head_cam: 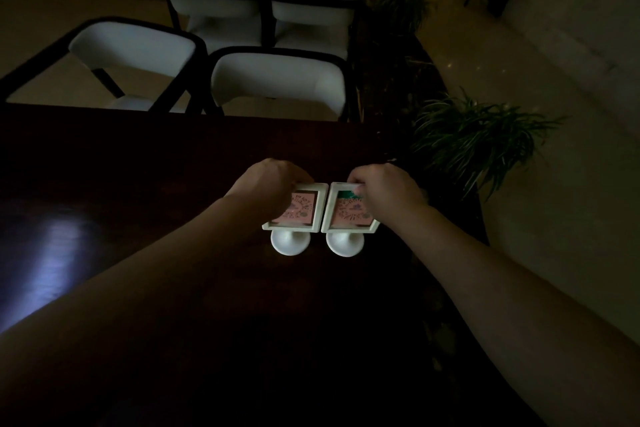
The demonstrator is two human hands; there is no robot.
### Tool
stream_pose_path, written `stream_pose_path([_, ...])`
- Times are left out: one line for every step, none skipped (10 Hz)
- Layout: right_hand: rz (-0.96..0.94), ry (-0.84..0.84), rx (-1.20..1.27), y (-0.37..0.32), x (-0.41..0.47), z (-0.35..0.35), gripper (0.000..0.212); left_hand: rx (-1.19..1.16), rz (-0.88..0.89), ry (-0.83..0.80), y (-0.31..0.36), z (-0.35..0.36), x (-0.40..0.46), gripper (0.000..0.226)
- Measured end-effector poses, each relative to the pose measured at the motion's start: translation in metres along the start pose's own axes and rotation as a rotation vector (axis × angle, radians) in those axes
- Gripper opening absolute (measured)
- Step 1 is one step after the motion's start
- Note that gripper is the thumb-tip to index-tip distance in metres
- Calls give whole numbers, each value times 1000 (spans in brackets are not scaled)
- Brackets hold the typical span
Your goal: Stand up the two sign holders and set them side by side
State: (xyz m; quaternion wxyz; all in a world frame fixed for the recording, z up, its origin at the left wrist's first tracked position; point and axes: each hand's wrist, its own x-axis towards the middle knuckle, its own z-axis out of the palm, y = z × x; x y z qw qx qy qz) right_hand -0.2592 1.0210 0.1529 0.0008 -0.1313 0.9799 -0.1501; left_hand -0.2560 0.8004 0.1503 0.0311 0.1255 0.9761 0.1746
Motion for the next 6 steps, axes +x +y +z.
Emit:
stream_pose_path([2, -4, -8, -1, -1, -1, 17, -3, -7, 8, 0, 2, 0, 42])
stream_pose_path([2, -5, -18, -1, -1, -1, 18, -19, -12, 5, 0, 4, -1, 41])
stream_pose_path([18, -10, -10, 1, -1, -1, 22, -29, -26, 6, -5, 4, 0, 44])
stream_pose_path([32, -48, -6, -1, -2, -2, 28, -39, -25, -8, -4, 4, -4, 50])
stream_pose_path([45, -83, 37, 1, -9, -7, 54, -34, 17, -11, -6, 0, -14, 66])
stream_pose_path([50, -71, 55, 2, -16, -10, 68, -1, 19, -2, -9, -2, -23, 81])
